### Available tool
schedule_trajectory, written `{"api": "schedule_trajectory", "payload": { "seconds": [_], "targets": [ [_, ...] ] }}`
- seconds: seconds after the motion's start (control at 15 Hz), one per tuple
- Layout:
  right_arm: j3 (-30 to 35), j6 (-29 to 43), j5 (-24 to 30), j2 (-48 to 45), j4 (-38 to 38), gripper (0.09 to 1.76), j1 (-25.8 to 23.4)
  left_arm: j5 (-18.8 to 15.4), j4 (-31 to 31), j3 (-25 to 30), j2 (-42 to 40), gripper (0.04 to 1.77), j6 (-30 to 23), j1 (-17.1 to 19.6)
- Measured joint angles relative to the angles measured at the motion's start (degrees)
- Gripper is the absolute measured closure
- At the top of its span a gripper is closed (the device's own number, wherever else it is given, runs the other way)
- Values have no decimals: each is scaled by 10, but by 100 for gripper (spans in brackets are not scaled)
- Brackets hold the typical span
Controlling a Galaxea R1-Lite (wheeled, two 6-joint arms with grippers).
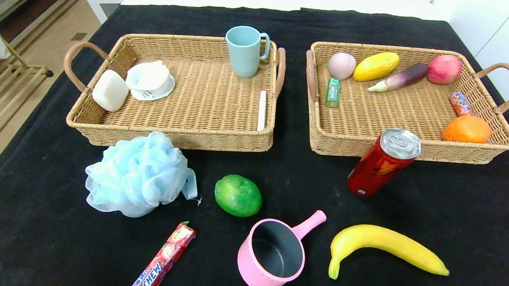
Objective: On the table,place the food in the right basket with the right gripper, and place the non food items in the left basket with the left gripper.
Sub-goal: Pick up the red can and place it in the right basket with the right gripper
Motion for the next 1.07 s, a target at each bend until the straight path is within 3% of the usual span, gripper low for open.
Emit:
{"api": "schedule_trajectory", "payload": {
  "seconds": [0.27,0.53,0.73,1.07],
  "targets": [
    [-85,29,23,30,9,14,4,-40,8,-90,53,9,-10,-1],
    [-162,14,37,110,11,14,15,-53,7,-154,137,9,4,-27],
    [-212,6,41,185,10,14,44,-54,7,-195,200,9,53,-73],
    [-267,4,55,301,3,14,113,-54,6,-257,310,9,65,-182]
  ]
}}
